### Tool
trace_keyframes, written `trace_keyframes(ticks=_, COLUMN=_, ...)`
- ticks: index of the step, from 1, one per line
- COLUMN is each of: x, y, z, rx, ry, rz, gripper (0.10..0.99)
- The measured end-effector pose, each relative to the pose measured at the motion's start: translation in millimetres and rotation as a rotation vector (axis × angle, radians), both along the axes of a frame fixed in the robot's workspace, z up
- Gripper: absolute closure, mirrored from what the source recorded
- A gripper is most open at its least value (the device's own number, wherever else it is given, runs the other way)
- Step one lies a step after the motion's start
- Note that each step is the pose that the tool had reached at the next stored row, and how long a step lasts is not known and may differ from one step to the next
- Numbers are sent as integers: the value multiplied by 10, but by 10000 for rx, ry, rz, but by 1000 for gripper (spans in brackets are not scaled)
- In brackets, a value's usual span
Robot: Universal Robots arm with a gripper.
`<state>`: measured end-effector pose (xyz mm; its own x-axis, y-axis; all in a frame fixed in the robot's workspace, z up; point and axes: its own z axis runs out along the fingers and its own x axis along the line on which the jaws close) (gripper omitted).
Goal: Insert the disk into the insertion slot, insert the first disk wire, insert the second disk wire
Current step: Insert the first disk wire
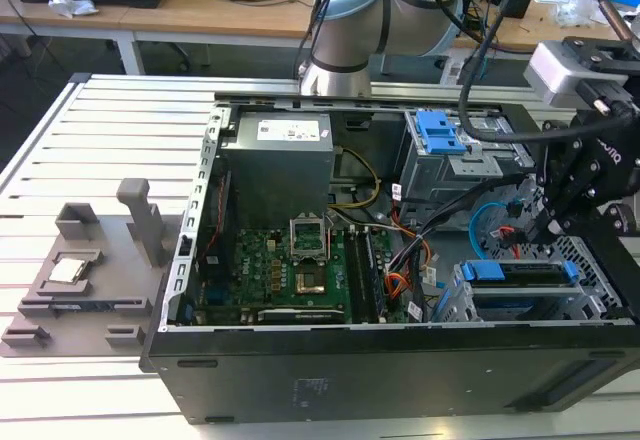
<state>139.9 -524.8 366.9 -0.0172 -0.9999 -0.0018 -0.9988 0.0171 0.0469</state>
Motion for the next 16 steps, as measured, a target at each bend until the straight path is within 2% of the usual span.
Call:
trace_keyframes(ticks=1, x=1, y=46, z=8, rx=-21, ry=0, rz=2, gripper=980)
trace_keyframes(ticks=2, x=1, y=46, z=42, rx=-28, ry=-1, rz=2, gripper=980)
trace_keyframes(ticks=7, x=0, y=47, z=43, rx=-29, ry=0, rz=2, gripper=973)
trace_keyframes(ticks=8, x=0, y=46, z=42, rx=-28, ry=0, rz=2, gripper=918)
trace_keyframes(ticks=9, x=0, y=46, z=40, rx=-27, ry=0, rz=2, gripper=784)
trace_keyframes(ticks=12, x=-32, y=43, z=-13, rx=-129, ry=0, rz=-16, gripper=784)
trace_keyframes(ticks=16, x=-33, y=46, z=-89, rx=-128, ry=0, rz=-32, gripper=784)
